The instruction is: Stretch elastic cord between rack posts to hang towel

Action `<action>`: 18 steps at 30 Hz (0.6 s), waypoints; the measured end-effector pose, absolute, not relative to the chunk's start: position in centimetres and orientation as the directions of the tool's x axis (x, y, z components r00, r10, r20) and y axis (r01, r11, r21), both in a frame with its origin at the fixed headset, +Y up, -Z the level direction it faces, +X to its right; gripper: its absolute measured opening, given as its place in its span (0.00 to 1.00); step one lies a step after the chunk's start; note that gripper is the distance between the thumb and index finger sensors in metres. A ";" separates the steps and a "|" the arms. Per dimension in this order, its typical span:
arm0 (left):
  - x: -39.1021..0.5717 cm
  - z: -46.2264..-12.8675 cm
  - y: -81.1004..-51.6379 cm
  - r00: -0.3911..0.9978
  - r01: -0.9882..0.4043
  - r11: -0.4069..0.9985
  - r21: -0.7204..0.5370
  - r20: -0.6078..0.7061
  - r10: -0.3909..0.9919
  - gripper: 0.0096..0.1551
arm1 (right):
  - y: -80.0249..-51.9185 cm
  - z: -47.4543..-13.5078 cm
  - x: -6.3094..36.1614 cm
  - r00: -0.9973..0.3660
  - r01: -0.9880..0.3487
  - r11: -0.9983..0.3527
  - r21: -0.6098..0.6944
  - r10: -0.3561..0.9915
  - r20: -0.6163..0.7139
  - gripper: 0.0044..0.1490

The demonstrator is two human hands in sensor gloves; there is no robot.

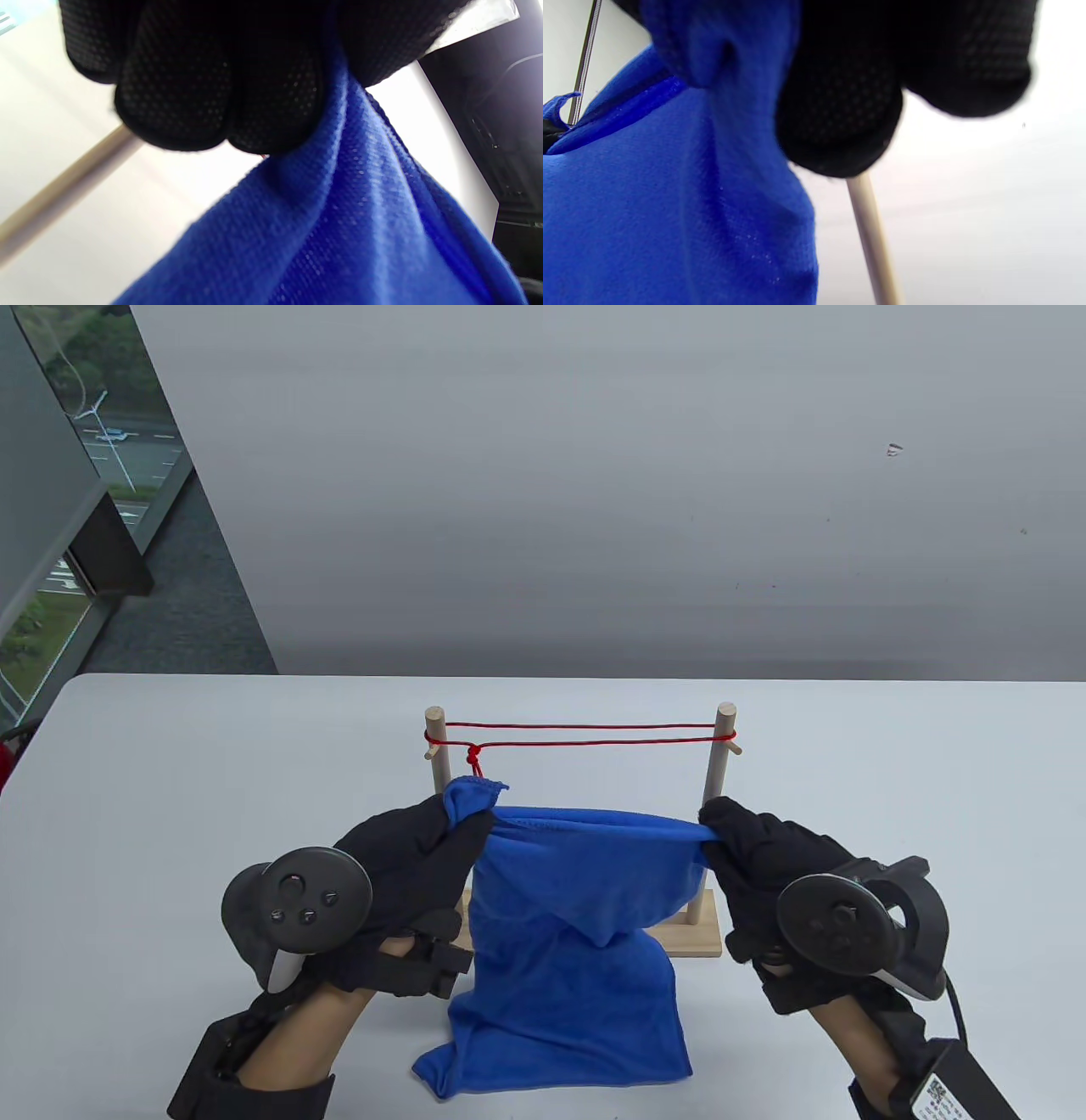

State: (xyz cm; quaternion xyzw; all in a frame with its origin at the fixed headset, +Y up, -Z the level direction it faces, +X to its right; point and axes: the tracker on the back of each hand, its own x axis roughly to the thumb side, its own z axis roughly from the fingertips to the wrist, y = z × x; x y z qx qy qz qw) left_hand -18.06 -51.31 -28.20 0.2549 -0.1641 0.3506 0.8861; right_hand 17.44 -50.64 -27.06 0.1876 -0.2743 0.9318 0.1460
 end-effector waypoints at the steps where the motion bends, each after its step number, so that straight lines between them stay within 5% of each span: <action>1: -18.1 -28.2 -51.2 0.706 -0.699 0.627 0.345 0.472 0.527 0.23 | -50.3 -27.1 17.5 -0.889 -0.365 -0.806 -0.465 0.152 0.433 0.28; 18: -17.9 -27.3 -47.0 0.790 -0.582 0.665 0.468 0.519 0.326 0.23 | -45.9 -26.7 18.0 -0.899 -0.318 -0.744 -0.587 0.039 0.437 0.28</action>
